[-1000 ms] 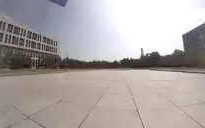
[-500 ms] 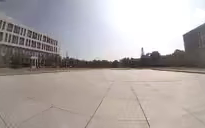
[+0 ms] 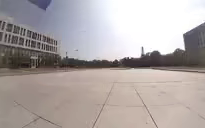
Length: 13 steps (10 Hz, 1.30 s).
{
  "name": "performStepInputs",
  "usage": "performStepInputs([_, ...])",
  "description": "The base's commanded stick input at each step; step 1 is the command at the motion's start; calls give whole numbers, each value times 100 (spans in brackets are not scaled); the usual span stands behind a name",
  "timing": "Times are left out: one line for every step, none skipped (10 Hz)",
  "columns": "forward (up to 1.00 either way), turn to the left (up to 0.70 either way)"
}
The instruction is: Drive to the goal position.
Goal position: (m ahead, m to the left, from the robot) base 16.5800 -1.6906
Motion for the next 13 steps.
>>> performStepInputs([70, 0])
performStepInputs([70, 0])
performStepInputs([70, 0])
performStepInputs([70, 0])
performStepInputs([70, 0])
performStepInputs([70, 0])
performStepInputs([70, 0])
performStepInputs([70, 0])
performStepInputs([70, 0])
performStepInputs([70, 0])
performStepInputs([70, 0])
performStepInputs([70, 0])
performStepInputs([70, 0])
